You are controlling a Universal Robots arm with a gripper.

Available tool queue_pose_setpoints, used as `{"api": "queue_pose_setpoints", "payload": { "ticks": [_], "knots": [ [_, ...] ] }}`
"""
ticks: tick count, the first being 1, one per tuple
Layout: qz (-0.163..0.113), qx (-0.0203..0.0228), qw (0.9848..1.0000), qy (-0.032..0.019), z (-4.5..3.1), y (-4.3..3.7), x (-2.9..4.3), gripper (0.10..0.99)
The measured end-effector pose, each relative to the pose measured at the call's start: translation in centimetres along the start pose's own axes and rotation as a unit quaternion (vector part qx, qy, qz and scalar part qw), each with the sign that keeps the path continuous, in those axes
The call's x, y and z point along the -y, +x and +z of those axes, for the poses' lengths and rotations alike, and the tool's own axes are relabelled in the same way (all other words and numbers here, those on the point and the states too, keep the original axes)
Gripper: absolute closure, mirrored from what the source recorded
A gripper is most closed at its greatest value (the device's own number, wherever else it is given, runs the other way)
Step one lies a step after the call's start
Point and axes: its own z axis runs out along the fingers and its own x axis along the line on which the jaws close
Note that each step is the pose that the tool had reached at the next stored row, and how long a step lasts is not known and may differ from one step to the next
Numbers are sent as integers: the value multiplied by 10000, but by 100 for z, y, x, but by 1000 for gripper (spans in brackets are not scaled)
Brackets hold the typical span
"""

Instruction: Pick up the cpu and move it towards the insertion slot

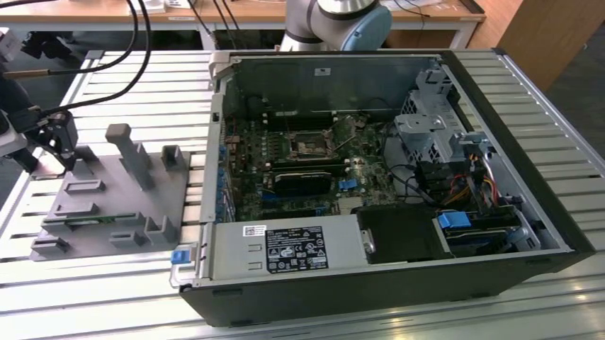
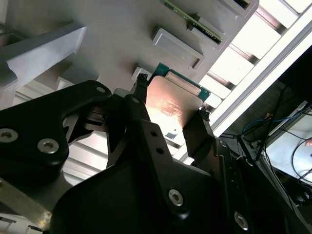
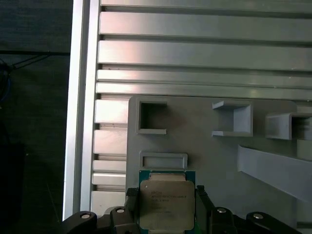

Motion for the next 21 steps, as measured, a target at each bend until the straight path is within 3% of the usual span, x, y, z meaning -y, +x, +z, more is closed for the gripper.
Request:
{"api": "queue_pose_setpoints", "payload": {
  "ticks": [21],
  "knots": [
    [0,0,10000,0,-75,0,-9,541]
  ]
}}
